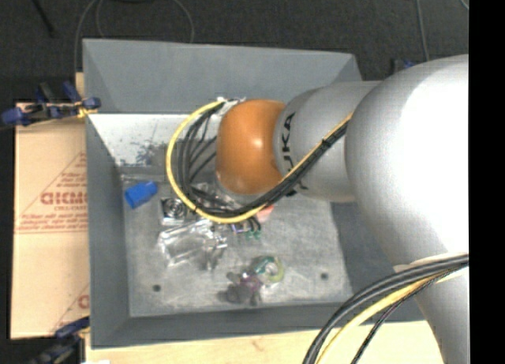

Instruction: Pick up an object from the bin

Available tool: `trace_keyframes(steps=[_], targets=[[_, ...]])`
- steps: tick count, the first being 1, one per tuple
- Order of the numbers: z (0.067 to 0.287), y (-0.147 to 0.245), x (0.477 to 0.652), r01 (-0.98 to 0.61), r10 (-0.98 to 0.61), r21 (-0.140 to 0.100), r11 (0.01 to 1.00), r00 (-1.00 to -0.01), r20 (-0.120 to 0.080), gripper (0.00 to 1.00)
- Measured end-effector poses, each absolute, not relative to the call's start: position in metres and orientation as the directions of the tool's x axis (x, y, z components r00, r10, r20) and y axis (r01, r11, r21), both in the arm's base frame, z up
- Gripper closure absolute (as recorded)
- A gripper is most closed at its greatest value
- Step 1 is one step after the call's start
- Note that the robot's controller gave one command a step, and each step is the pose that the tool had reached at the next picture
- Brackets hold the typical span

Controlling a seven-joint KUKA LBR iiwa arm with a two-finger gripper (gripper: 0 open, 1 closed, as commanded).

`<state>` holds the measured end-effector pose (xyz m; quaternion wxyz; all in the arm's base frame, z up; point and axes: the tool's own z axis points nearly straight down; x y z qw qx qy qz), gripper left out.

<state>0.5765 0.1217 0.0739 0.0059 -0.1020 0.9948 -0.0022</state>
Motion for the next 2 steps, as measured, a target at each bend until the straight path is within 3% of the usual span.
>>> trace_keyframes(steps=[1,2], targets=[[0.078,0.124,0.580,-0.203,-0.203,-0.003,0.979,-0.979,-0.022,1.00],[0.209,0.122,0.571,-0.507,-0.507,-0.004,0.862,-0.862,-0.006,1.00]])
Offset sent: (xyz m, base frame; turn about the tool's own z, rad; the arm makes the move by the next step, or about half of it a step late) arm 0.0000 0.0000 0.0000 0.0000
